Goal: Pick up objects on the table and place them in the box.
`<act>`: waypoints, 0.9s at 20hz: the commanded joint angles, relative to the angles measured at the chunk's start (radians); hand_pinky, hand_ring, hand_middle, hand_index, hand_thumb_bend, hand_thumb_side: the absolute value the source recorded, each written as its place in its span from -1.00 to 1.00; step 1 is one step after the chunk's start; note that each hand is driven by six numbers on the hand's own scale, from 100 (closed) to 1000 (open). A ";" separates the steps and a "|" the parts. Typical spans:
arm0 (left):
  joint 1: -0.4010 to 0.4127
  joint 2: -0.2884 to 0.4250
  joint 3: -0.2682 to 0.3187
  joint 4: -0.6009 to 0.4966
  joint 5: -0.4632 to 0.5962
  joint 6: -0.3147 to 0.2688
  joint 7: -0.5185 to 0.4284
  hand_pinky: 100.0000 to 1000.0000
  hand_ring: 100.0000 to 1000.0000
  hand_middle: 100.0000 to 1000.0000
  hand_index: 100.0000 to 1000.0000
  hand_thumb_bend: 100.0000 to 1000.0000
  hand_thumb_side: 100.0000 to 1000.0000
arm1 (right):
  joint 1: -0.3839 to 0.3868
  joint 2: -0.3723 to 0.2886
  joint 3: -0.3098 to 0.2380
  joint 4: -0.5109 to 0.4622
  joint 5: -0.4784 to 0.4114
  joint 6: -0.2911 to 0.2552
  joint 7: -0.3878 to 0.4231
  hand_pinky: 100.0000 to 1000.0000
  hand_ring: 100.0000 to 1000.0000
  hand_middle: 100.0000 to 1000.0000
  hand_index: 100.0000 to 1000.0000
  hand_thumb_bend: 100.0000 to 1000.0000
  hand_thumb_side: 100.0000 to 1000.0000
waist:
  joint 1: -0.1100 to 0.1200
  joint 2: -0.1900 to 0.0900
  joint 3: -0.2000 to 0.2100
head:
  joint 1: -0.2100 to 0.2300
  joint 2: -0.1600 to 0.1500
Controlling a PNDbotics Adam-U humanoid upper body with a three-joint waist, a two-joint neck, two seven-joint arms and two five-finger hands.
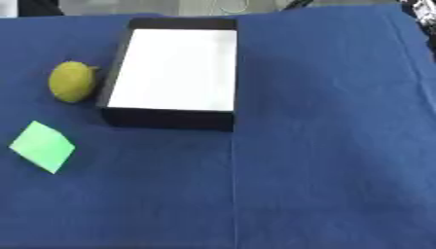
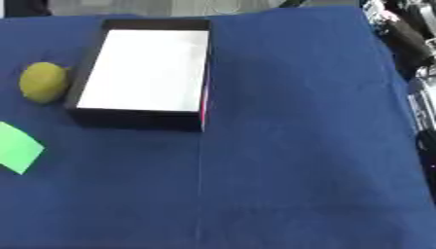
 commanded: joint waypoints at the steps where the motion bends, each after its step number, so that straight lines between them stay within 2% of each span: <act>1: -0.017 0.057 -0.002 -0.018 -0.043 -0.026 -0.038 0.77 0.72 0.68 0.76 -0.23 -0.95 | -0.013 -0.033 -0.002 -0.009 0.003 -0.003 0.004 1.00 0.86 0.78 0.69 -1.00 -0.18 | 0.013 -0.030 0.000 | 0.003 -0.001; 4: -0.026 0.068 -0.018 -0.017 -0.110 -0.030 -0.063 0.84 0.77 0.73 0.82 0.01 -0.95 | -0.013 -0.033 -0.001 -0.009 0.004 -0.003 0.006 1.00 0.86 0.78 0.69 -1.00 -0.18 | 0.013 -0.030 -0.002 | 0.011 -0.001; 6: -0.030 0.071 -0.028 -0.022 -0.160 -0.034 -0.068 0.87 0.79 0.74 0.84 0.13 -0.74 | -0.012 -0.033 -0.001 -0.007 0.005 -0.002 0.007 1.00 0.85 0.78 0.68 -1.00 -0.18 | 0.014 -0.029 -0.003 | 0.016 -0.001; 7: -0.032 0.073 -0.033 -0.023 -0.181 -0.035 -0.069 0.88 0.80 0.74 0.84 0.18 -0.69 | -0.012 -0.032 -0.001 -0.007 0.005 -0.002 0.007 1.00 0.85 0.78 0.68 -1.00 -0.18 | 0.014 -0.029 -0.004 | 0.017 -0.001; 11: -0.035 0.072 -0.046 -0.024 -0.227 -0.037 -0.064 0.88 0.80 0.74 0.84 0.18 -0.69 | -0.012 -0.031 -0.001 -0.006 0.005 -0.002 0.008 1.00 0.85 0.78 0.68 -1.00 -0.18 | 0.015 -0.029 -0.004 | 0.019 -0.001; 13: -0.047 0.074 -0.062 -0.018 -0.239 -0.036 -0.065 0.88 0.80 0.74 0.86 0.18 -0.60 | -0.013 -0.030 0.003 -0.006 0.006 -0.001 0.011 1.00 0.85 0.77 0.68 -1.00 -0.18 | 0.015 -0.028 -0.008 | 0.038 -0.001; 18: -0.096 0.072 -0.093 -0.005 -0.218 -0.046 -0.057 0.86 0.78 0.72 0.86 0.10 -0.60 | -0.013 -0.028 0.006 -0.003 0.008 -0.001 0.016 1.00 0.85 0.77 0.68 -1.00 -0.18 | 0.015 -0.028 -0.011 | 0.054 -0.001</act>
